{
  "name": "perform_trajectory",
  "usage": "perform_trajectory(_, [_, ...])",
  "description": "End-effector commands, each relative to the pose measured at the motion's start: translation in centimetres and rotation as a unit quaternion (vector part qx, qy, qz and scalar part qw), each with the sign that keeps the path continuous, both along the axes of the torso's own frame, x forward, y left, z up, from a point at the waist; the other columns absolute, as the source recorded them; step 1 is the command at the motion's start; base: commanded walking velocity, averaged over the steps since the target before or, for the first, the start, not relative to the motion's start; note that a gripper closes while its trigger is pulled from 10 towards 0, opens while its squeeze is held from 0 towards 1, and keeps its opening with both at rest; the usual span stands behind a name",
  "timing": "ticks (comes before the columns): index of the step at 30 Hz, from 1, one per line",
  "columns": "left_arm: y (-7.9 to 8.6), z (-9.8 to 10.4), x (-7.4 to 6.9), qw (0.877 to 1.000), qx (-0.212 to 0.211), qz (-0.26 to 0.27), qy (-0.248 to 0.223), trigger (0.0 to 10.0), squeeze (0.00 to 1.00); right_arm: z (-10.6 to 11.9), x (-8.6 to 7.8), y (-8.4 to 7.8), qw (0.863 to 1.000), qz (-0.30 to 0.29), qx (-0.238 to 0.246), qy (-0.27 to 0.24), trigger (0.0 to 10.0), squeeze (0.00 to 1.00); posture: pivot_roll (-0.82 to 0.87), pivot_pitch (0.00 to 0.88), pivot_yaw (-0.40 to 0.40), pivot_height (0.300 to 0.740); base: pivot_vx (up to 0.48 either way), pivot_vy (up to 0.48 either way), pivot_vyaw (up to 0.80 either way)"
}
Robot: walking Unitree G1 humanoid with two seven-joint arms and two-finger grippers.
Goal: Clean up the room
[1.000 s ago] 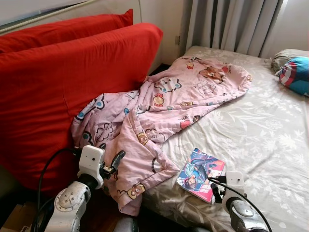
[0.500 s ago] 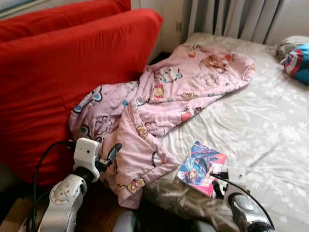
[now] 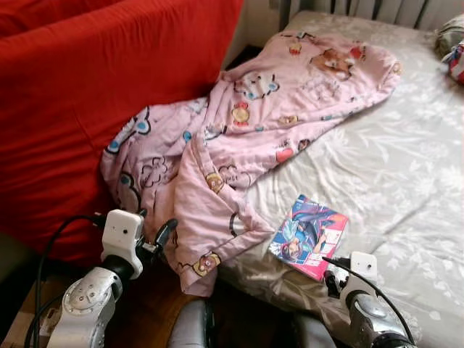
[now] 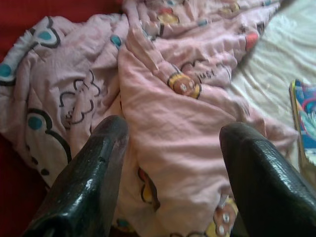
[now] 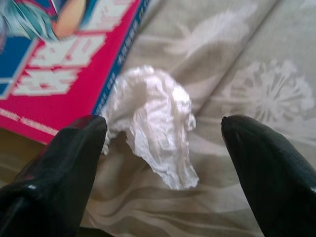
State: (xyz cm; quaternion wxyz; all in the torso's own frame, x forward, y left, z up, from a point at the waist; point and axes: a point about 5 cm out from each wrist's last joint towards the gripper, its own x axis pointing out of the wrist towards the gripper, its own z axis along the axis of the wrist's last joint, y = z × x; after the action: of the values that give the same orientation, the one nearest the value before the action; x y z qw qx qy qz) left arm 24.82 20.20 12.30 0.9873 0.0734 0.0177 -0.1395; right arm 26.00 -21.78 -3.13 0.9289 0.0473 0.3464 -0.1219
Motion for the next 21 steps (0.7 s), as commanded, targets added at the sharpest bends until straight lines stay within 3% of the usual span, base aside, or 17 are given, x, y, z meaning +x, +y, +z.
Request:
perform_trajectory(1, [0.7, 0.2, -0.4, 1.0, 0.003, 0.008, 0.005, 10.0, 0.0, -0.8, -0.9, 0.3, 1.0, -0.004, 0.011, 0.019, 0.7, 0.0, 0.18, 0.253, 0.075, 0.642, 0.0, 0.0, 0.0])
perform_trajectory(2, [0.7, 0.2, -0.4, 1.0, 0.003, 0.008, 0.005, 10.0, 0.0, -0.8, -0.9, 0.3, 1.0, -0.004, 0.011, 0.019, 0.7, 0.0, 0.18, 0.253, 0.075, 0.642, 0.0, 0.0, 0.0])
perform_trajectory(3, [0.7, 0.3, -0.5, 1.0, 0.003, 0.01, 0.006, 10.0, 0.0, -0.8, -0.8, 0.5, 1.0, -0.002, 0.014, 0.016, 0.0, 0.0, 0.18, 0.255, 0.077, 0.642, 0.0, 0.0, 0.0])
perform_trajectory(21, [0.8, 0.5, -0.4, 1.0, 0.006, 0.023, 0.002, 10.0, 0.0, 0.4, 0.8, 1.5, 0.999, 0.023, 0.02, -0.03, 0.0, 0.0, 0.18, 0.233, 0.067, 0.642, 0.0, 0.0, 0.0])
